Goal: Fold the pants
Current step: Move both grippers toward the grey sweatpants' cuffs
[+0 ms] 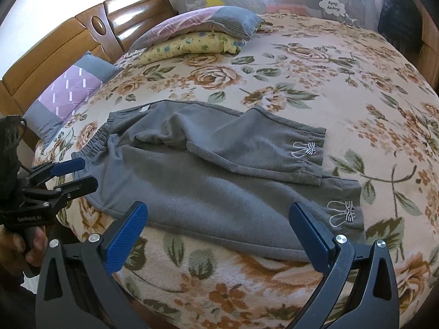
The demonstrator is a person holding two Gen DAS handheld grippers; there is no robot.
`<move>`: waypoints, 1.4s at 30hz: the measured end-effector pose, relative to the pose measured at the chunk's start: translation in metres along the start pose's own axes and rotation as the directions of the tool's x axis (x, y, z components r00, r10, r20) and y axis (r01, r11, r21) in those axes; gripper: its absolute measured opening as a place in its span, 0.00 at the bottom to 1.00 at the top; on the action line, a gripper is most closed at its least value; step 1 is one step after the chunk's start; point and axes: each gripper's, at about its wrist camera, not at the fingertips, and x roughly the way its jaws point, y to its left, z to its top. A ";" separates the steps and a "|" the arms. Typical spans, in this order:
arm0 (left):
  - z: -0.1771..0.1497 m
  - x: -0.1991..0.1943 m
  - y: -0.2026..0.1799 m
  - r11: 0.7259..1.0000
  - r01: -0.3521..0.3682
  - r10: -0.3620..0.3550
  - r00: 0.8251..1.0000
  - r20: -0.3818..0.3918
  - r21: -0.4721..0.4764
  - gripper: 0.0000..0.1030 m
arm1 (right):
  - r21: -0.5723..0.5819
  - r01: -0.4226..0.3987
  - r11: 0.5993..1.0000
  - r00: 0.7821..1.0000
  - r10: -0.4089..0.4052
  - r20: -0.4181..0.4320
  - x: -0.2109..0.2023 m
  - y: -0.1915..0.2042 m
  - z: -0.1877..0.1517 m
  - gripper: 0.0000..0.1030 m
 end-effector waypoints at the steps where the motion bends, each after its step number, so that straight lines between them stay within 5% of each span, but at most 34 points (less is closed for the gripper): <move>1: 0.000 0.001 0.000 1.000 0.003 -0.003 1.000 -0.002 0.000 0.79 | 0.002 -0.002 1.000 1.000 0.002 -0.001 0.001 0.000 0.000 1.00; 42: 0.004 0.027 -0.006 1.000 0.028 -0.027 0.998 -0.060 0.013 0.79 | 0.030 -0.016 0.999 0.999 0.017 -0.028 0.023 -0.008 -0.001 1.00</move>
